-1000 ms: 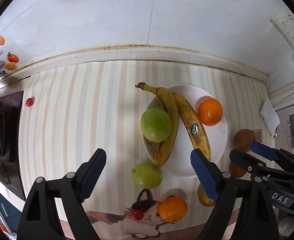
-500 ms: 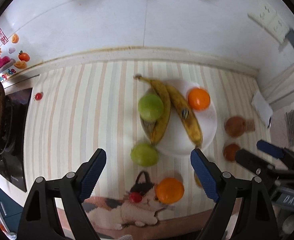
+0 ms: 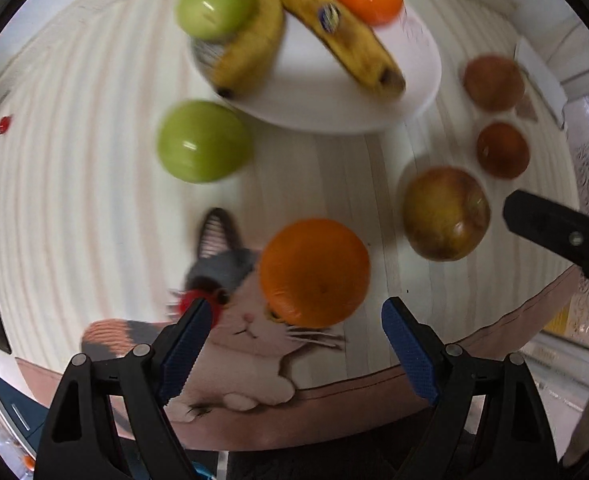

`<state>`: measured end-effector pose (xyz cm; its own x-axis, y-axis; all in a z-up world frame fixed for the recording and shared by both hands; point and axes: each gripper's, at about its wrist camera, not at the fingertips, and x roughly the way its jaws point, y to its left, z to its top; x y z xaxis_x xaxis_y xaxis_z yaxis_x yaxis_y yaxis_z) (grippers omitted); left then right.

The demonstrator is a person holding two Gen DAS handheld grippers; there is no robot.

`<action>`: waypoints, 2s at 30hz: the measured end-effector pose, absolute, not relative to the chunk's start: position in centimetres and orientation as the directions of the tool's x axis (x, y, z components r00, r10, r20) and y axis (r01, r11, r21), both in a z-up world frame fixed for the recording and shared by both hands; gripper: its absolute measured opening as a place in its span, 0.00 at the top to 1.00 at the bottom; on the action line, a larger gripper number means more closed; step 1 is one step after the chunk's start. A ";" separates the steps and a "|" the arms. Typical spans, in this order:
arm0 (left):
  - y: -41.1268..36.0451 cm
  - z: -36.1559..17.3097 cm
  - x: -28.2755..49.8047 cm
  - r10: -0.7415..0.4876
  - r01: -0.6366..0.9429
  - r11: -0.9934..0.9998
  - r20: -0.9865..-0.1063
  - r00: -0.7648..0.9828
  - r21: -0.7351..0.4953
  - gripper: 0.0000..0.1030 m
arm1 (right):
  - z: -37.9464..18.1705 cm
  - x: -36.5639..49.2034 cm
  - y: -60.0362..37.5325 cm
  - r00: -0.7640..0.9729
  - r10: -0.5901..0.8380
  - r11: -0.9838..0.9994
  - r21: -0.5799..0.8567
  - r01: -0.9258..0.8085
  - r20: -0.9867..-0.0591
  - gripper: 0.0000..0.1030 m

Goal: Organize fruits
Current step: 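Grasp the orange with the left tool while the right tool grasps the red apple, then lift the orange with the left tool while the right tool lifts the red apple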

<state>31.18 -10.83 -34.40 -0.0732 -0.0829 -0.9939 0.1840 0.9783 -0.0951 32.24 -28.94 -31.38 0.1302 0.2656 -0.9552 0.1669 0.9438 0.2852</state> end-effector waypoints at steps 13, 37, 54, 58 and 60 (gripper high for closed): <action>-8.6 -35.9 30.8 -0.078 0.122 0.989 -0.995 -0.066 -0.085 0.39 | -34.9 33.8 -27.8 0.085 0.293 0.931 0.304 0.199 -0.952 0.19; -2.6 -37.7 34.5 -0.163 -0.035 0.986 -0.981 -0.108 -0.160 0.37 | -38.7 35.3 -25.2 -0.021 0.268 0.948 0.260 0.184 -0.963 0.32; -3.5 -37.6 34.9 -0.203 -0.048 0.979 -0.966 -0.161 -0.197 0.37 | -39.3 34.0 -25.0 -0.029 0.289 0.941 0.278 0.195 -0.957 0.32; -4.4 -37.2 34.6 -0.180 -0.014 0.984 -0.971 -0.159 -0.180 0.37 | -39.2 34.5 -25.1 -0.023 0.284 0.942 0.274 0.196 -0.959 0.32; -4.9 -37.6 34.5 -0.155 0.004 0.987 -0.974 -0.167 -0.158 0.37 | -39.1 34.7 -25.1 -0.024 0.285 0.941 0.274 0.198 -0.958 0.32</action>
<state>34.52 -4.93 -37.64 -0.1665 -0.1552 -0.9737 0.0040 0.9874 -0.1581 34.66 -25.11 -39.14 -0.0243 0.2845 -0.9584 0.1978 0.9410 0.2744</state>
